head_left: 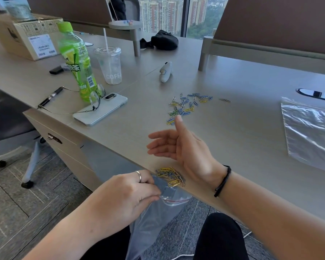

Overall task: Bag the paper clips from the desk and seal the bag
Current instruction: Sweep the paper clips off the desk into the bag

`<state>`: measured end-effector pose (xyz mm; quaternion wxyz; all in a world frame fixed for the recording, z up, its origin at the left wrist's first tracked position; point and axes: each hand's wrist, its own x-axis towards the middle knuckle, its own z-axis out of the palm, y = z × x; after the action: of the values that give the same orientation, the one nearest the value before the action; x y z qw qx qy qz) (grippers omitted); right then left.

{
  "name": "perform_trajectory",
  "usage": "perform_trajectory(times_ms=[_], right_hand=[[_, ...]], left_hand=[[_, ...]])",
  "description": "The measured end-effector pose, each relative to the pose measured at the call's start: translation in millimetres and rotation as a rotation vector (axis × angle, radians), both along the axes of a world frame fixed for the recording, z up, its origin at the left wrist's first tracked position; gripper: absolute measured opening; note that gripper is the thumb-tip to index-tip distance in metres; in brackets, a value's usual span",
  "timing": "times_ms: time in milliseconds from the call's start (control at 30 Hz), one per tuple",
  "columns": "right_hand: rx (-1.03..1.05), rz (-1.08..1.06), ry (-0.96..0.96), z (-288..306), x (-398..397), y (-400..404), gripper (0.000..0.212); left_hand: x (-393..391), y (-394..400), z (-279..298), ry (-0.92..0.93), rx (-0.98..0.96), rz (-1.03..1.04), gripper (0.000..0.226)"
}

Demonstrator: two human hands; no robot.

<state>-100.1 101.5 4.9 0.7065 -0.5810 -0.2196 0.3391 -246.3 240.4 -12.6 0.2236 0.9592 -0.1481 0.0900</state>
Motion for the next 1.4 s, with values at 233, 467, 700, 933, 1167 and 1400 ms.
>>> perform_trajectory(times_ms=[233,467,700,933,1167,1400], right_hand=[[-0.057,0.040,-0.062,-8.8,-23.5,3.3,0.072],[-0.025,0.095,0.014,-6.3,-31.6,4.8,0.071],[-0.055,-0.177,-0.327,9.4,23.0,-8.2,0.057],[-0.566,-0.671,-0.625,-0.9,153.0,-30.0,0.054],[-1.093,-0.497,-0.723,-8.7,232.0,-12.3,0.079],[-0.938,-0.269,-0.741,-4.5,244.3,19.7,0.069]], left_hand=[[1.0,0.6,-1.8,0.007,-0.038,-0.002,0.019],[1.0,-0.6,0.3,-0.011,-0.032,-0.005,0.021],[-0.4,1.9,-4.1,-0.018,-0.014,-0.001,0.021],[1.6,0.0,-1.7,-0.036,-0.011,-0.004,0.017],[0.4,1.4,-0.8,-0.059,0.045,0.021,0.009],[3.9,8.4,0.4,-0.068,0.093,0.031,0.016]])
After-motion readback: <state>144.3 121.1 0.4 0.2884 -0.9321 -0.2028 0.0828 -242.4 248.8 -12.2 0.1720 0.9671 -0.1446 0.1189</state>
